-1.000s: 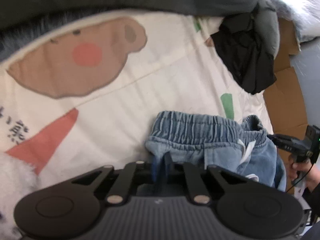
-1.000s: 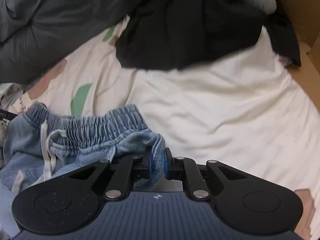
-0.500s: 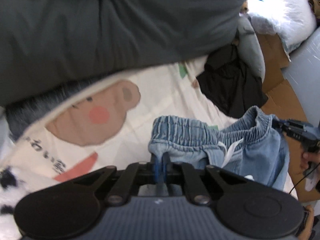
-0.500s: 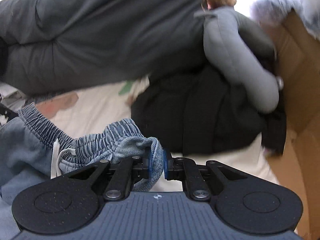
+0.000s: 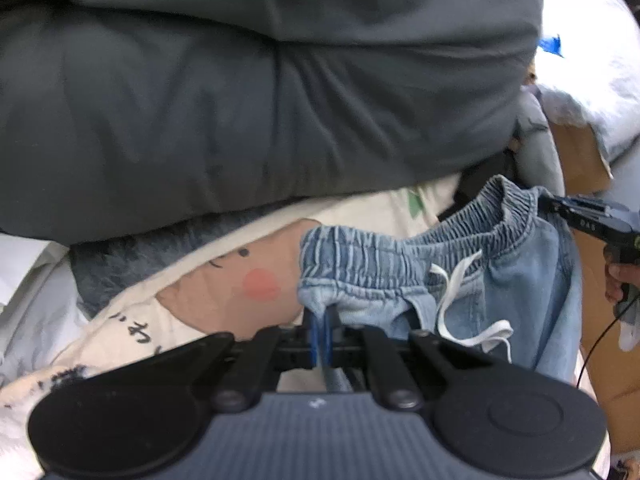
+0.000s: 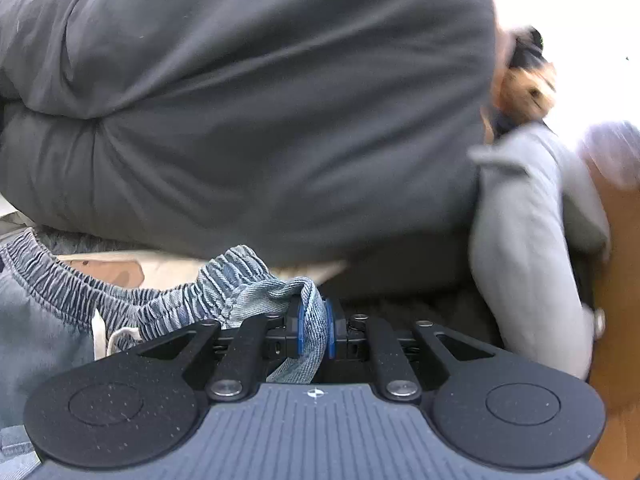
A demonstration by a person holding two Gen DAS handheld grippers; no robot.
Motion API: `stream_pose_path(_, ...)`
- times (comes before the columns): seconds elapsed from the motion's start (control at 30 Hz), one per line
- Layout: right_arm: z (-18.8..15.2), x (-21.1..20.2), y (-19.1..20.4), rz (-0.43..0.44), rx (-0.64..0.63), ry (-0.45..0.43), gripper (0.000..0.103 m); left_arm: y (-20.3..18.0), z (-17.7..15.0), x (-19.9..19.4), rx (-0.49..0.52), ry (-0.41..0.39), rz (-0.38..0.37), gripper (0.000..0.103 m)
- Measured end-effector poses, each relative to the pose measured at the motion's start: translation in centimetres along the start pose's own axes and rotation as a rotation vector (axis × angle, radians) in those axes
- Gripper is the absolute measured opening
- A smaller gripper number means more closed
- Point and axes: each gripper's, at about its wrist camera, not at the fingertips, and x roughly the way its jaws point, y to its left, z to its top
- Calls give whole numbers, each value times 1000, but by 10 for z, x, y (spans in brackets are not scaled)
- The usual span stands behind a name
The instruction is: Fold clothes
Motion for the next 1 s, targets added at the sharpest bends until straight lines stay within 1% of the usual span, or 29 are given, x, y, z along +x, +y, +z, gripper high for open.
stream_pose_path(0.1, 20, 15, 12, -5, -33, -11, 10, 7, 1, -5, -18, -26, 43, 3)
stream_pose_path(0.2, 38, 35, 27, -12, -76, 4, 10, 18, 4, -8, -60, -53, 95, 3)
stream_pose_path(0.33, 57, 54, 43, -9, -100, 16, 10, 32, 10, -5, -103, -53, 122, 3)
stream_pose_path(0.47, 57, 76, 49, -19, -92, 45, 10, 43, 12, 1, -117, -48, 140, 4)
stream_pose_path(0.53, 56, 88, 50, -23, -85, 63, 10, 48, 11, 10, -121, -44, 170, 4)
stream_pose_path(0.57, 55, 94, 51, -25, -81, 72, 10, 52, 10, 17, -133, -35, 189, 4)
stream_pose_path(0.63, 53, 107, 53, -29, -60, 99, 11, 60, 9, 38, -170, 12, 214, 4)
stream_pose_path(0.7, 43, 126, 53, -27, 23, 168, 14, 67, 9, 55, -196, 52, 230, 7)
stream_pose_path(0.73, 39, 131, 53, -29, 57, 187, 18, 70, 9, 61, -209, 62, 240, 10)
stream_pose_path(0.77, 36, 131, 55, -36, 79, 183, 26, 70, 9, 64, -215, 73, 245, 15)
stream_pose_path(0.8, 32, 129, 56, -36, 104, 172, 29, 68, 9, 65, -203, 79, 262, 17)
stream_pose_path(0.83, 27, 123, 56, -24, 130, 154, 38, 65, 9, 65, -188, 84, 282, 22)
stream_pose_path(0.87, 23, 118, 55, -13, 151, 144, 41, 63, 10, 65, -180, 87, 292, 29)
stream_pose_path(0.93, 15, 108, 51, 2, 190, 137, 41, 58, 11, 63, -169, 92, 307, 37)
stream_pose_path(1.0, 5, 94, 45, 28, 253, 126, 41, 55, 13, 57, -186, 84, 314, 40)
